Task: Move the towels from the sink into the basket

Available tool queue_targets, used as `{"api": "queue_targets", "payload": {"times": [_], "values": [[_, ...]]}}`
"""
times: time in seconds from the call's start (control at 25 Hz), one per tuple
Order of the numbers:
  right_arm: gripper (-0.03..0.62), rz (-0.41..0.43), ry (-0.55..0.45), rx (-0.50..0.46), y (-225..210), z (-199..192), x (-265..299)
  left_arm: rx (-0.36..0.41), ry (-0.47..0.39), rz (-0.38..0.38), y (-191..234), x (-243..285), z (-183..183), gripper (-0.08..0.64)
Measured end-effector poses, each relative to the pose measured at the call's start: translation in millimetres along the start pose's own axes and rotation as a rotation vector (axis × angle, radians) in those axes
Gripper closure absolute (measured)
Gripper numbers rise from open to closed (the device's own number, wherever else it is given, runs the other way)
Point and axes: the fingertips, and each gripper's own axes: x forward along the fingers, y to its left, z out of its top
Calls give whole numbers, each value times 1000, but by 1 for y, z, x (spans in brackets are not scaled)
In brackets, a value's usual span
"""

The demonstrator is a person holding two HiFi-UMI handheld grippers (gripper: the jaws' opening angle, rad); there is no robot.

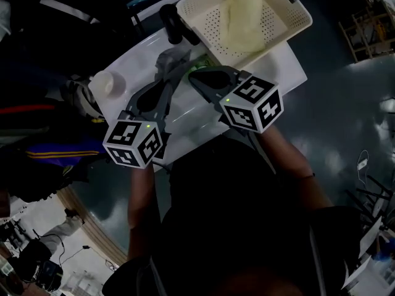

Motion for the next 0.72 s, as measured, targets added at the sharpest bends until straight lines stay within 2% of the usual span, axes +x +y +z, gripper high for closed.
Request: {"api": "queue_targets", "payload": {"times": [0.24,0.72], "values": [[592,-43,-54,-30,-11,22,-29,49,-52,-63,-25,8,29,543],[593,-162,-131,-34,-46,39,-82,96,-106,-167,-64,37,67,543]]}}
